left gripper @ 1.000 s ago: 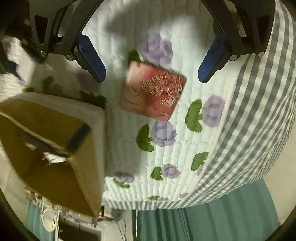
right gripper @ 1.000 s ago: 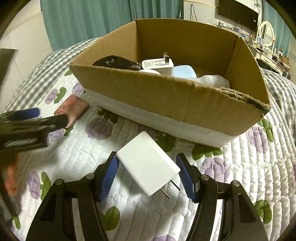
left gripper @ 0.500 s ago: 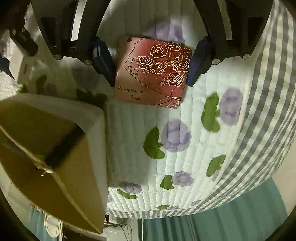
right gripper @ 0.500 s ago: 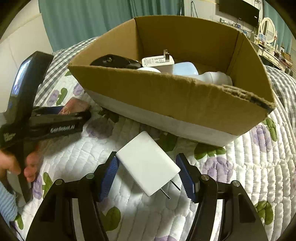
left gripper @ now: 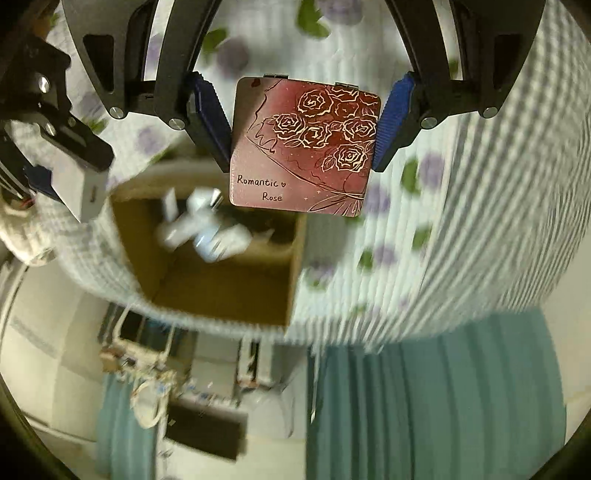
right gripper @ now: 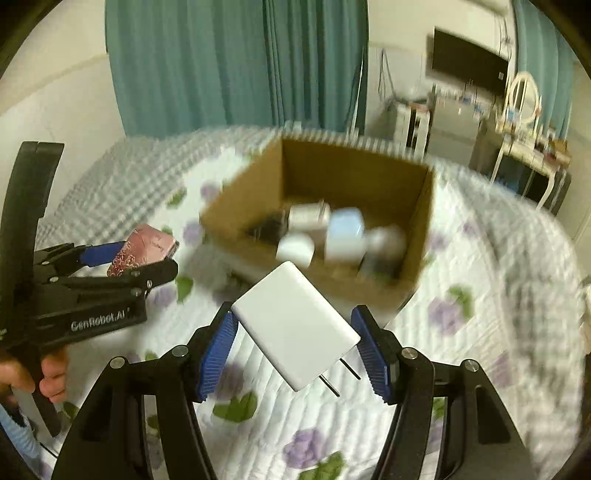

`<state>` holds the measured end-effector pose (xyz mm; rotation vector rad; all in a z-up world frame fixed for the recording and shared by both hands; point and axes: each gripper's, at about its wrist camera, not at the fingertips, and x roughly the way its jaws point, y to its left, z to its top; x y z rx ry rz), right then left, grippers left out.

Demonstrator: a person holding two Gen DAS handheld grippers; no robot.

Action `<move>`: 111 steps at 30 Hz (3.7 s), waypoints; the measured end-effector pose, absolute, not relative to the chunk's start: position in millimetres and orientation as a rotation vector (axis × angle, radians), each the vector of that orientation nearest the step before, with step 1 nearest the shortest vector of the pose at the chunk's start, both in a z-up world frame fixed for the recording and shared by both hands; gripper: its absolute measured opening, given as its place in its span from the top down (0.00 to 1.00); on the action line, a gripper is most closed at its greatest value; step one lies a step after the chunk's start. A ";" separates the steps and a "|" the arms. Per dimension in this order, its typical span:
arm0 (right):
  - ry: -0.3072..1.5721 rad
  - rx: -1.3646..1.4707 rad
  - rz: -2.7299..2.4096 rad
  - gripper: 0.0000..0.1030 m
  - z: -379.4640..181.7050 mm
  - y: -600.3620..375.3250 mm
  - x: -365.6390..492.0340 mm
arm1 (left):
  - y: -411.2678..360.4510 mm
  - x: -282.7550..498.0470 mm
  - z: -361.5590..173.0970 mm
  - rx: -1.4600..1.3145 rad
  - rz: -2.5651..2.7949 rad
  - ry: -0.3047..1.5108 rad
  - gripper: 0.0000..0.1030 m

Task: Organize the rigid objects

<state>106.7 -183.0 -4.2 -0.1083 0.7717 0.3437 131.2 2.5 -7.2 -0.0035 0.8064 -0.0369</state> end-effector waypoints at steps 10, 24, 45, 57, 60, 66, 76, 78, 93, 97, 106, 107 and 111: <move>0.650 -0.104 0.268 0.39 61.0 -210.1 179.9 | -54.7 222.9 28.2 0.070 -0.116 0.713 0.28; 0.703 -0.077 0.257 0.39 0.2 -233.3 255.4 | -75.0 282.5 -42.5 0.129 -0.168 0.754 0.13; 0.716 -0.068 0.166 0.19 16.0 -197.5 282.6 | -33.0 218.2 -6.2 0.129 -0.103 0.673 0.02; 0.464 -0.088 0.129 0.07 136.3 -224.4 134.7 | -16.1 99.0 117.9 0.017 -0.011 0.324 0.00; 0.400 -0.085 0.109 0.00 154.0 -225.3 102.5 | -14.6 71.2 128.3 -0.030 -0.021 0.273 0.00; 0.391 -0.037 0.109 0.00 133.0 -225.9 65.6 | -16.7 52.9 105.0 -0.017 0.005 0.272 0.00; 0.350 -0.001 0.080 0.00 45.8 -222.4 62.6 | -30.7 69.4 23.0 0.081 0.046 0.372 0.00; 0.364 -0.001 0.080 0.00 36.4 -222.0 65.5 | -30.6 70.6 12.5 0.079 0.046 0.385 0.00; 0.405 -0.047 0.068 0.00 14.9 -215.1 69.8 | -16.4 66.7 -0.2 0.022 0.023 0.411 0.00; 0.404 -0.046 0.067 0.00 15.4 -215.2 69.0 | -13.7 67.0 -2.1 0.001 0.017 0.425 0.00; 0.415 -0.060 0.068 0.00 12.6 -212.9 69.9 | -14.8 66.6 -5.2 0.003 0.015 0.434 0.00; 0.417 -0.060 0.068 0.00 12.0 -213.2 70.2 | -15.3 66.7 -5.7 0.005 0.015 0.435 0.00; 0.416 -0.059 0.066 0.00 12.3 -213.9 70.2 | -16.2 65.9 -6.4 0.009 0.015 0.438 0.00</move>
